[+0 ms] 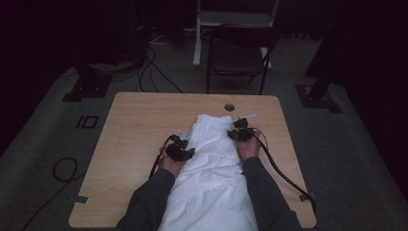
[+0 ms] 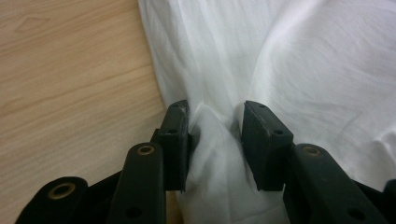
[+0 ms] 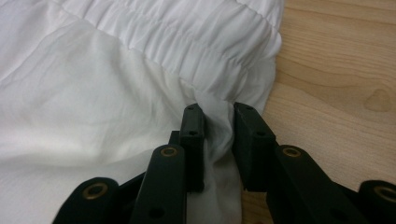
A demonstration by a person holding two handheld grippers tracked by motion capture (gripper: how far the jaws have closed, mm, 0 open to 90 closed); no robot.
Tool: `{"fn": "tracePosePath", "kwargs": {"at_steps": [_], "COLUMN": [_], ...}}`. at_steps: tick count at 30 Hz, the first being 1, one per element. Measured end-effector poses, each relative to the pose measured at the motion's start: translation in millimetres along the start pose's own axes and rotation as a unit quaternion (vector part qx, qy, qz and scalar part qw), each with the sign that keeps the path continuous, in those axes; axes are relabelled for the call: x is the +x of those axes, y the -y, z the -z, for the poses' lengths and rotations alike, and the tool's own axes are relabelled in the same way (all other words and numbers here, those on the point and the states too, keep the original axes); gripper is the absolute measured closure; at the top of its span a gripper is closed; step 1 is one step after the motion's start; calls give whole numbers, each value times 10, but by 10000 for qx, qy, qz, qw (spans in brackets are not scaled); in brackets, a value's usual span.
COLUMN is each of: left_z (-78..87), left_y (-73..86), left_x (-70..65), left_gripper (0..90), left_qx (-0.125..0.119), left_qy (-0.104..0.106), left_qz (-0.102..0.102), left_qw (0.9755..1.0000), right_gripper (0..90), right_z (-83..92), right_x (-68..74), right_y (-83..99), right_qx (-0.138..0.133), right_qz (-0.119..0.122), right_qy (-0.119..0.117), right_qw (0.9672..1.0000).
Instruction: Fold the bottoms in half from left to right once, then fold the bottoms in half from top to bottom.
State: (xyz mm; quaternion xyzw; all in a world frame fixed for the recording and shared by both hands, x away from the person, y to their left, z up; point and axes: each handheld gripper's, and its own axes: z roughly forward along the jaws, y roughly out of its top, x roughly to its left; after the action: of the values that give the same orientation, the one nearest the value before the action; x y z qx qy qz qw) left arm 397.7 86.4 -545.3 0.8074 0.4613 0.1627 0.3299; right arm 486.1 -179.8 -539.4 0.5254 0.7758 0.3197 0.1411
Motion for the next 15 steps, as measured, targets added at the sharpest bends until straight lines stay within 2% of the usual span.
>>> {"fn": "tracePosePath", "kwargs": {"at_steps": [3,5,6,7,10,13,14,15], "left_z": [18,18,20,32,94,107,107,83], "left_y": [-13,-36,-72,-96,-247,-477,-477,-548], "left_x": [-10,3,14,26,78,194,194,237], "left_gripper": [600,523,498,498,438,391,388,388], "left_qx": [121,195,241,228,-25,-265,-265,-282], "left_qy": [111,191,222,237,229,200,200,232], "left_qz": [16,46,105,81,120,322,322,415], "left_qw": [9999,9996,9994,9994,9997,9989,9989,9985], "right_gripper": [738,738,738,739,742,746,746,746], "right_z": [0,0,0,-1,-3,-8,-8,-8], "right_x": [1,3,3,1,-1,-10,-11,-11], "right_y": [-4,-5,-6,-7,-8,-14,-15,-16], "right_qx": [16,20,23,20,16,7,8,15], "right_qz": [3,4,3,-3,-12,-22,-21,-35], "right_qy": [-2,5,6,1,-1,-25,-27,-30], "right_qw": [10000,10000,10000,10000,10000,10000,10000,10000]}}
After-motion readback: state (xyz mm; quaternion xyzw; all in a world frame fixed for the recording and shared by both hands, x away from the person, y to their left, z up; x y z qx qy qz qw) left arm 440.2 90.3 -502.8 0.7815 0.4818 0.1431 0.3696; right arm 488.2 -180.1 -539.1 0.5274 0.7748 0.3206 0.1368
